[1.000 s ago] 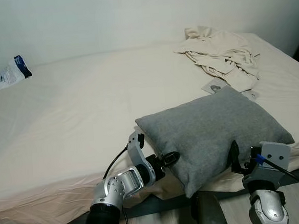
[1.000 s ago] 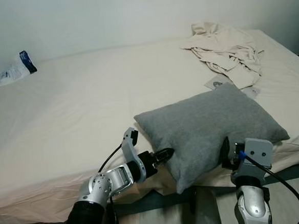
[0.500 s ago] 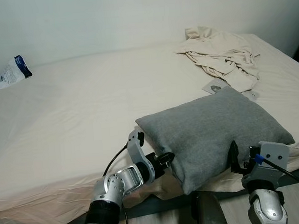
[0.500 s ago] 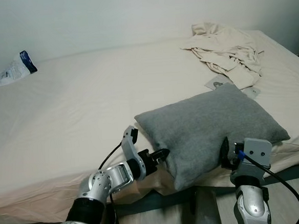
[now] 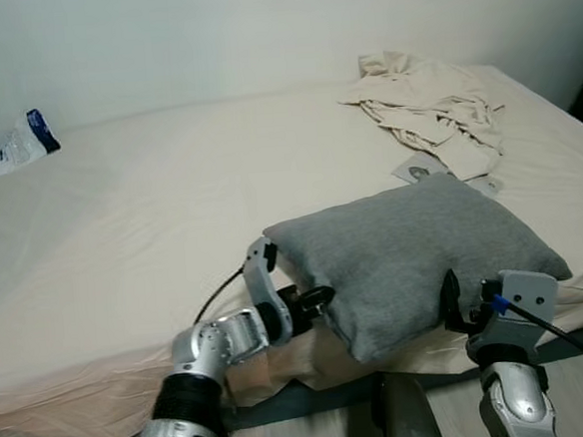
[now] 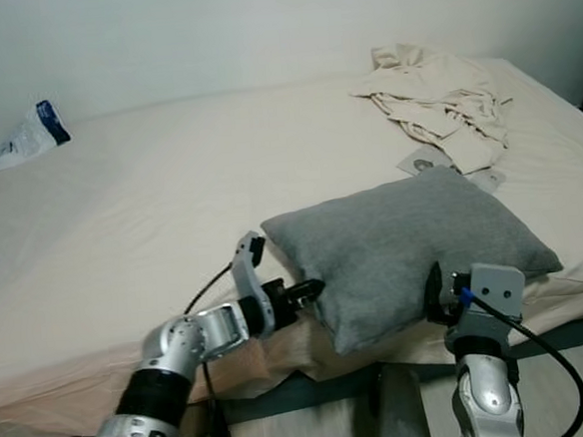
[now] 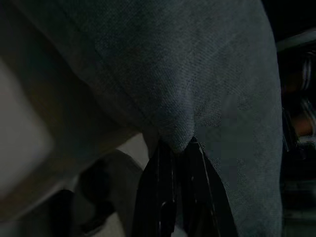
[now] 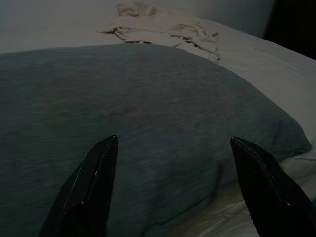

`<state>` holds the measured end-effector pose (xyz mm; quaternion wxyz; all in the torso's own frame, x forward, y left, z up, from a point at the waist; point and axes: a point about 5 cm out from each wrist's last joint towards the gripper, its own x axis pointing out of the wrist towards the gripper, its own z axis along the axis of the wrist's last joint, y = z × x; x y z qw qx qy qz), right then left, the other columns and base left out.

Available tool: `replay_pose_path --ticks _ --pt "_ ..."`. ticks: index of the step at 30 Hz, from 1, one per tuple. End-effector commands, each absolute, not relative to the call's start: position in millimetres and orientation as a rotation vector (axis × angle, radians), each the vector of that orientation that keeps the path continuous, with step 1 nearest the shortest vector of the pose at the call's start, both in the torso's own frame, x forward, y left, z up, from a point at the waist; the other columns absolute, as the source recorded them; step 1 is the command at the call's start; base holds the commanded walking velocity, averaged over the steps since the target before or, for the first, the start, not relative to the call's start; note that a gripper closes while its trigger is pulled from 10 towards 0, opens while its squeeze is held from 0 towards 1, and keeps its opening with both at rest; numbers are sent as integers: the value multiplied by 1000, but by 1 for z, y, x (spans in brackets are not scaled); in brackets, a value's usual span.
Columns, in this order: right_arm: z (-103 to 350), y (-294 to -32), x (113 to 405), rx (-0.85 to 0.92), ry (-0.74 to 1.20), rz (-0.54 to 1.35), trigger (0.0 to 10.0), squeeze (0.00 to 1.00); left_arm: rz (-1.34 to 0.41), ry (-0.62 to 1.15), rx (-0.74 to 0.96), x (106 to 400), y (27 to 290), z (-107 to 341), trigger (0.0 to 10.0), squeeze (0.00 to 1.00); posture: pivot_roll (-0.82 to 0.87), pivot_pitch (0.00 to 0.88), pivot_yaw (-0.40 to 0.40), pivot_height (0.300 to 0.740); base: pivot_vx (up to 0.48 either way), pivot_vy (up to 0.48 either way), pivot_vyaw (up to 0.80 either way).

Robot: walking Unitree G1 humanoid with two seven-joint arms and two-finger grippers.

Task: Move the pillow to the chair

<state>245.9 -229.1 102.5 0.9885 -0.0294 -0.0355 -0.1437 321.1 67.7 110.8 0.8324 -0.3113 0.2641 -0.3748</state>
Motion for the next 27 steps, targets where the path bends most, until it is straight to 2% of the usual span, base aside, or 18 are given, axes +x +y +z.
replay_pose_path --ticks 1,6,11,14,20,25,27 --pt "94 -228 245 -54 -43 -282 10000 0 -816 540 -551 324 87 118 0 0 0 121 40 540 0 0 0" --pt "94 -227 245 -52 -42 -278 10000 0 -869 535 -422 325 111 130 0 0 2 122 41 540 0 0 0" --pt "94 -227 245 -52 -44 -278 10000 0 -889 601 -213 320 146 128 0 0 8 124 47 540 0 0 0" --pt "94 -228 245 -50 -46 -283 10000 0 -801 631 -138 323 175 122 0 0 7 125 48 540 0 0 0" --pt "96 -231 246 -52 -53 -286 10000 0 -624 540 -63 339 207 131 0 0 5 128 48 540 0 0 0" --pt "97 -233 247 -57 -56 -288 10000 0 -584 516 -7 343 226 140 0 0 4 129 44 540 0 0 0" --pt "98 -235 248 -60 -59 -291 10000 0 -525 470 40 347 241 150 0 0 5 132 41 540 0 0 0"
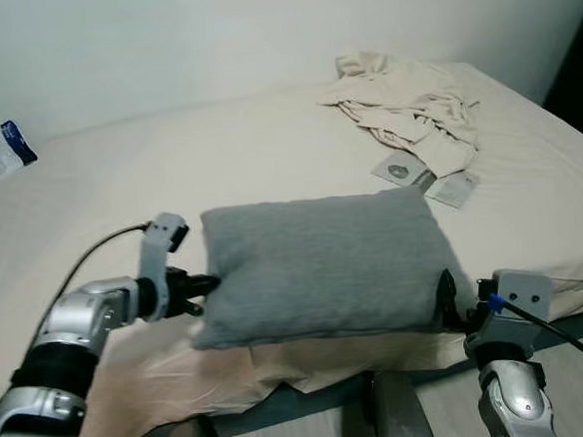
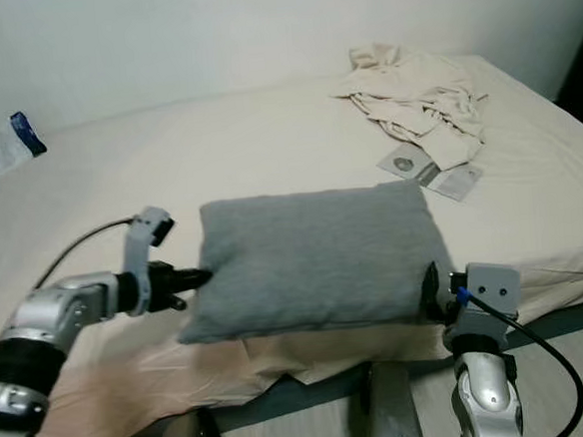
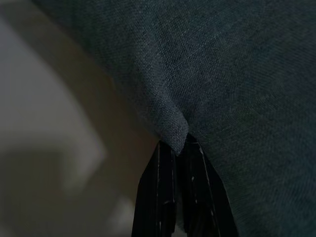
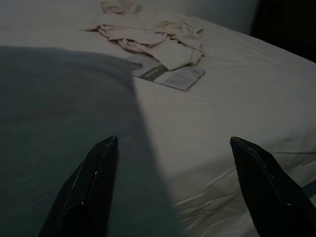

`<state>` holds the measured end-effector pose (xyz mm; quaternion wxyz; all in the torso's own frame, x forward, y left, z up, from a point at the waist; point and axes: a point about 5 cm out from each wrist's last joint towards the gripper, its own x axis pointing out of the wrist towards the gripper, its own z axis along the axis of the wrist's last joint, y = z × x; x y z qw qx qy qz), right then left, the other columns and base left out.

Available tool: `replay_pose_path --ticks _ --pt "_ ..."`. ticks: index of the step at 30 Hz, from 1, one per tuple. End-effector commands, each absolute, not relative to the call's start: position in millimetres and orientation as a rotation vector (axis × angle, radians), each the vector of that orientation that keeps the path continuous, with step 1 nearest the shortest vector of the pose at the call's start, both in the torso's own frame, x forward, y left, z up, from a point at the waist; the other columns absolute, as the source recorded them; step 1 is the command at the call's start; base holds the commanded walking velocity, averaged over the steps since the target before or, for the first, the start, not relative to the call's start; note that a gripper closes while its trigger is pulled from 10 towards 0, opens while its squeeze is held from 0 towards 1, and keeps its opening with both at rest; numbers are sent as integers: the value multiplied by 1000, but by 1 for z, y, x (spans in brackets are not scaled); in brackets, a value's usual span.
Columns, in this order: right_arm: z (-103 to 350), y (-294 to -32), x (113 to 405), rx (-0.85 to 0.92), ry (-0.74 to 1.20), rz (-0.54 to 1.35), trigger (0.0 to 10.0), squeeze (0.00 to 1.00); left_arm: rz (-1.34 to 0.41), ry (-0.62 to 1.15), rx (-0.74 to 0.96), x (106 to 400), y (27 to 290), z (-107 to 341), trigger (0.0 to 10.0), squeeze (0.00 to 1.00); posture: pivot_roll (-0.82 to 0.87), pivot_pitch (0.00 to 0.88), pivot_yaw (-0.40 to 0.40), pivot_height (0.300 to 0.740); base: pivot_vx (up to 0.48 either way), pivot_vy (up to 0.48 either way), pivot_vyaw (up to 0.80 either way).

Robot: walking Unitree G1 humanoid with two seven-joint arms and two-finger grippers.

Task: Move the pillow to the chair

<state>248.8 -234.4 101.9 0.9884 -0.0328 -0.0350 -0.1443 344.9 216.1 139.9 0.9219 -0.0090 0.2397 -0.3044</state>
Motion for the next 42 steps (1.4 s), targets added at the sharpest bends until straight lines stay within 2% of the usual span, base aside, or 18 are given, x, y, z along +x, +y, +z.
replay_pose_path --ticks 1,2,4,10,14,16,18,19,22,27,28,30,31,40,42 --pt "99 -237 248 -62 -61 -293 10000 0 -484 439 68 350 250 156 0 0 5 132 41 540 0 0 0" --pt "99 -237 248 -62 -61 -293 10000 0 -484 439 68 350 250 156 0 0 5 132 41 540 0 0 0" --pt "100 -239 251 -65 -64 -294 10000 0 -354 392 111 355 265 163 0 0 8 132 35 540 0 0 0" --pt "103 -239 258 -64 -70 -278 10000 0 -310 399 135 354 267 154 0 0 11 135 35 540 0 0 0" --pt "103 -233 279 118 -32 -181 10000 0 -271 390 81 349 256 135 0 0 2 148 44 540 0 0 0" --pt "104 -230 287 148 -15 -135 10000 0 -245 368 55 349 253 130 0 0 2 151 43 540 0 0 0" --pt "104 -228 293 146 -5 -113 10000 0 -227 347 46 350 251 129 0 0 0 155 41 540 0 0 0" --pt "104 -227 304 94 11 -85 10000 0 -196 300 13 349 246 126 0 0 3 160 29 540 0 0 0" --pt "106 -229 311 15 18 -80 10000 0 -165 264 -13 348 244 125 0 0 7 164 7 540 0 0 0" --pt "114 -234 319 26 -2 -77 10000 0 -108 210 -80 342 241 124 0 0 13 178 -48 540 0 0 0" --pt "114 -234 320 42 -4 -60 10000 59 -102 204 -86 341 240 123 0 0 12 182 -59 540 0 0 0" --pt "114 -234 321 53 -5 -49 10000 59 -98 200 -90 340 239 122 0 0 12 182 -59 540 0 0 0" --pt "114 -234 322 61 -6 -41 10000 1000 -95 196 -92 339 239 122 0 0 12 182 -59 540 0 0 0" --pt "107 -218 334 145 18 66 10000 1000 -71 183 -97 327 233 116 0 0 36 206 -114 540 0 0 0" --pt "110 -203 339 283 -11 128 10000 1000 -73 180 -91 325 233 117 0 0 42 204 -115 540 0 0 0"
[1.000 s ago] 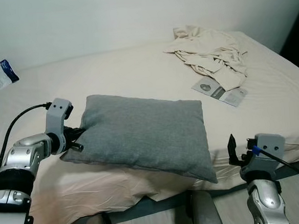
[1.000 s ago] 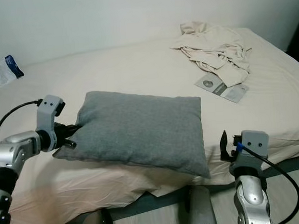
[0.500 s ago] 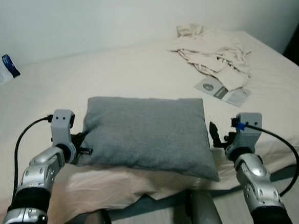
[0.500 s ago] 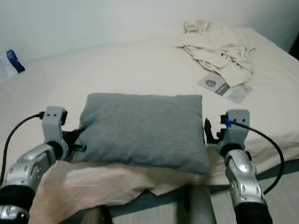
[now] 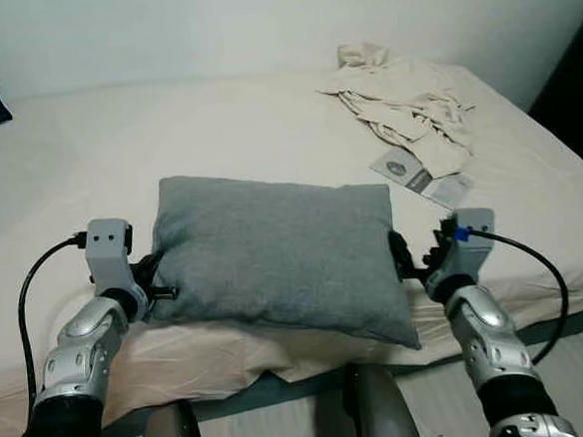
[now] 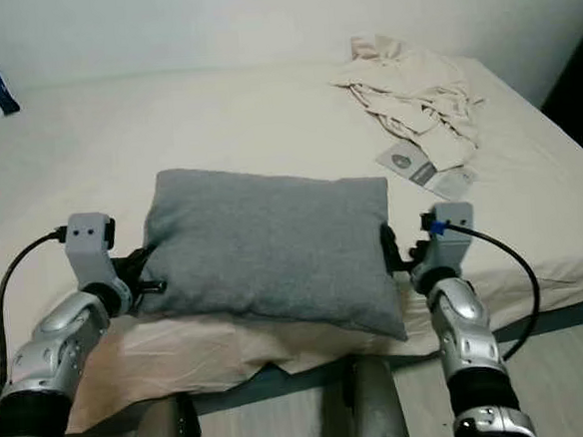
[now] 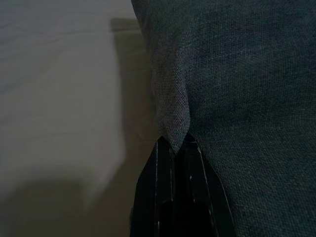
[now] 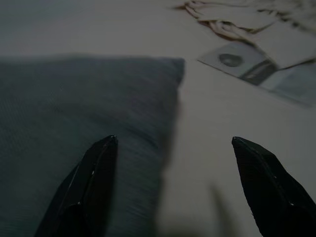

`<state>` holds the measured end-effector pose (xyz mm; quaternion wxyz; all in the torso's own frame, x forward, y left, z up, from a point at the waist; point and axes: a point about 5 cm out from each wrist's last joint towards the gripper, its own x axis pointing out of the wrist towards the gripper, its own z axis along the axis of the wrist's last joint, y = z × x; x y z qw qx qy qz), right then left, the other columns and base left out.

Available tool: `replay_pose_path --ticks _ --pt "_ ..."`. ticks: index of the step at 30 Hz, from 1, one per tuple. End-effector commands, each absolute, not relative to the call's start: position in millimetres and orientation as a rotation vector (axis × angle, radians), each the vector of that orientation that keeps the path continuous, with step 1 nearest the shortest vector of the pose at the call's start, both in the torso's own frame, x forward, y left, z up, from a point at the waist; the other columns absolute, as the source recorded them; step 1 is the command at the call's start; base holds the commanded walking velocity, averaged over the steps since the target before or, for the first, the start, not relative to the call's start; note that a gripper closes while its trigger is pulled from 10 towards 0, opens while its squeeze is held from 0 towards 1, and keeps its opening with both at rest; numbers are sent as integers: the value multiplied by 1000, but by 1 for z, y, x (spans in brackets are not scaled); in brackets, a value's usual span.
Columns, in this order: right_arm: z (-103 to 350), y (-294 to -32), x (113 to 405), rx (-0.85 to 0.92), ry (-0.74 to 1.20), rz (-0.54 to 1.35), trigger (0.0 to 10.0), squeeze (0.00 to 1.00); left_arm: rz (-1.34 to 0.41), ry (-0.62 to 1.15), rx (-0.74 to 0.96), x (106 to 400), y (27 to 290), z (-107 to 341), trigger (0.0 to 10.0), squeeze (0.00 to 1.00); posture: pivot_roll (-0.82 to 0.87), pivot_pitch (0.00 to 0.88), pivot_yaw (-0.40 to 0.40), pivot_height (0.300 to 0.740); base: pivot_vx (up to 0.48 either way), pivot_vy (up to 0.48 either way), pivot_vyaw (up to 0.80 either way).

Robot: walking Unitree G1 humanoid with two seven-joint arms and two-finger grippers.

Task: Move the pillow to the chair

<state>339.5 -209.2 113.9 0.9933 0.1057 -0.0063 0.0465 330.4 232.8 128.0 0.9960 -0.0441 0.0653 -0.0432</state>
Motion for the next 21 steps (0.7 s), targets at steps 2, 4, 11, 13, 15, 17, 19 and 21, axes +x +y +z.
replay_pose_path --ticks 2,4,11,13,15,17,19,21 --pt "109 -196 340 347 -18 168 10000 1000 -74 179 -88 324 233 117 0 0 43 201 -109 540 0 0 0" --pt "99 -182 338 448 18 243 10000 1000 -75 179 -93 324 233 117 0 0 44 197 -98 540 0 0 0" --pt "58 -169 328 589 220 218 10000 1000 -106 183 -79 327 223 118 0 0 51 187 -73 540 0 0 0" --pt "54 -173 327 630 220 159 10000 1000 -113 177 -86 329 220 121 0 0 60 187 -70 540 0 0 0" --pt "55 -177 327 646 198 144 10000 1000 -116 173 -90 329 219 123 0 0 60 187 -70 540 0 0 0" --pt "61 -185 327 634 147 124 10000 1000 -118 170 -94 330 219 125 0 0 57 185 -67 540 0 0 0" --pt "66 -202 326 530 102 54 10000 1000 -120 178 -82 330 221 124 0 0 51 187 -56 540 0 0 0" --pt "67 -209 326 488 88 20 10000 1000 -122 181 -78 330 221 124 0 0 51 186 -54 540 0 0 0"
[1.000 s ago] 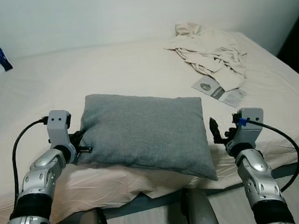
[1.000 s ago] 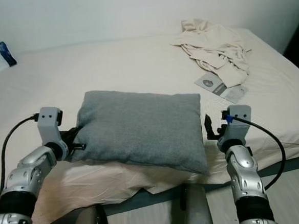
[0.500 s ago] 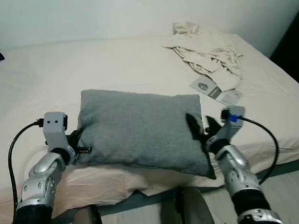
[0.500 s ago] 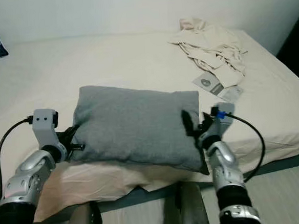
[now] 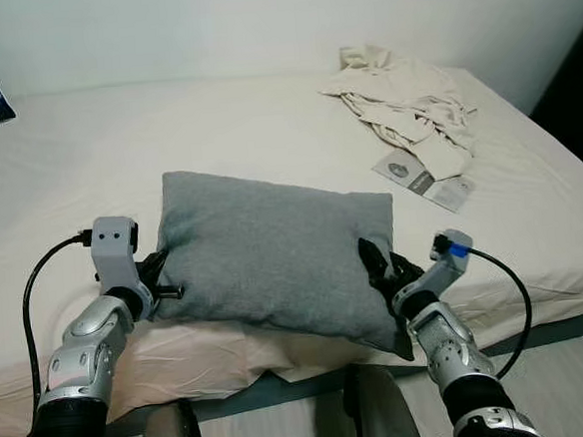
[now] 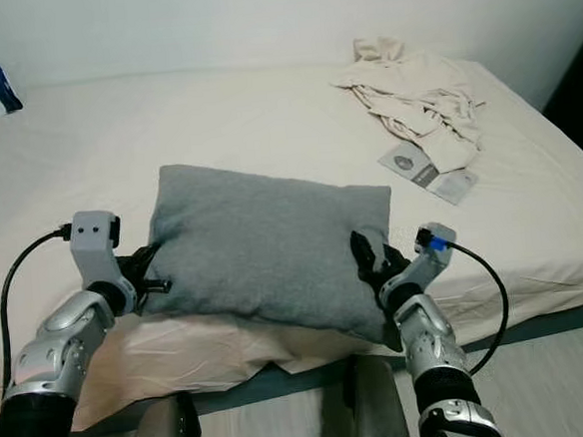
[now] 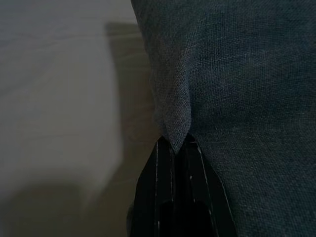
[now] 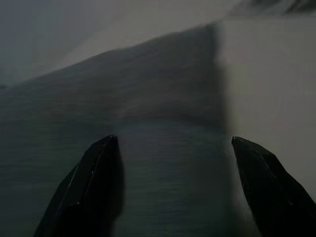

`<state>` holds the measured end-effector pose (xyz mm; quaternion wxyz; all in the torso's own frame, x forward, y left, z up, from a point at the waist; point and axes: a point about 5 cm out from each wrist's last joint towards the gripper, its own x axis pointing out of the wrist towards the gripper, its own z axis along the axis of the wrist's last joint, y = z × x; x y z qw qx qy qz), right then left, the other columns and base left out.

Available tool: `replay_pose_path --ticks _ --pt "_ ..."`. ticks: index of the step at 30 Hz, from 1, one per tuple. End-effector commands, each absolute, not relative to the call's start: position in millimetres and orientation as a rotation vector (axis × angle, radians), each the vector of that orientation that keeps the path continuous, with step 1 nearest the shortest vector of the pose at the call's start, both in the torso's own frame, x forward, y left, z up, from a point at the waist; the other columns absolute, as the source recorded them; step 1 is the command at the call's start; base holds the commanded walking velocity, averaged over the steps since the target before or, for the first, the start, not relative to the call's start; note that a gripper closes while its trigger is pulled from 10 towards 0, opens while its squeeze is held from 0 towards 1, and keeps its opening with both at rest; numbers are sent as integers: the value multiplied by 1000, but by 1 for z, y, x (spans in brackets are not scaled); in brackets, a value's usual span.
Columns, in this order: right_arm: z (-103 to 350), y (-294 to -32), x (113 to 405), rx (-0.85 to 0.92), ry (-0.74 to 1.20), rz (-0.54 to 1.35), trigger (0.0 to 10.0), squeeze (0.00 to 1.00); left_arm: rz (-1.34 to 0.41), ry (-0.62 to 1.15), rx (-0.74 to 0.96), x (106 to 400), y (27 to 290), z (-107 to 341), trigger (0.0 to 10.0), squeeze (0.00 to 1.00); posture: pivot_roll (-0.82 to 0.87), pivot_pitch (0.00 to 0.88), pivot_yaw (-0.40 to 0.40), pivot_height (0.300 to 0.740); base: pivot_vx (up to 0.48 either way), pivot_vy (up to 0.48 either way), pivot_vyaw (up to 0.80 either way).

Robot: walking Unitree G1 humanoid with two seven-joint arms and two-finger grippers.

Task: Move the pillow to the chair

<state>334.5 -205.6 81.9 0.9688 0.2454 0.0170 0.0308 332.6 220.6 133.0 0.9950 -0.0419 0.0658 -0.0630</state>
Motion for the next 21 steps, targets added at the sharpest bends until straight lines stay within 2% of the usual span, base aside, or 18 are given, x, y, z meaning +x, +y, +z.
replay_pose_path --ticks 1,3,7,10,17,21 --pt "67 -220 324 459 82 -32 10000 1000 -123 184 -76 330 220 123 0 0 52 181 -50 540 0 0 0" --pt "64 -228 324 470 99 -75 10000 1000 -127 189 -71 331 219 122 0 0 49 173 -40 540 0 0 0" --pt "58 -223 327 482 143 -61 10000 1000 -128 187 -79 333 217 123 0 0 51 164 -27 540 0 0 0" --pt "59 -199 337 670 183 22 10000 1000 -137 180 -68 336 214 126 0 0 53 162 -28 540 0 0 0" --pt "64 -184 343 740 182 60 10000 1000 -136 177 -59 337 213 127 0 0 62 161 -33 540 0 0 0" --pt "63 -153 343 766 220 269 10000 1000 -134 175 -60 336 212 127 0 0 63 158 -34 540 0 0 0"
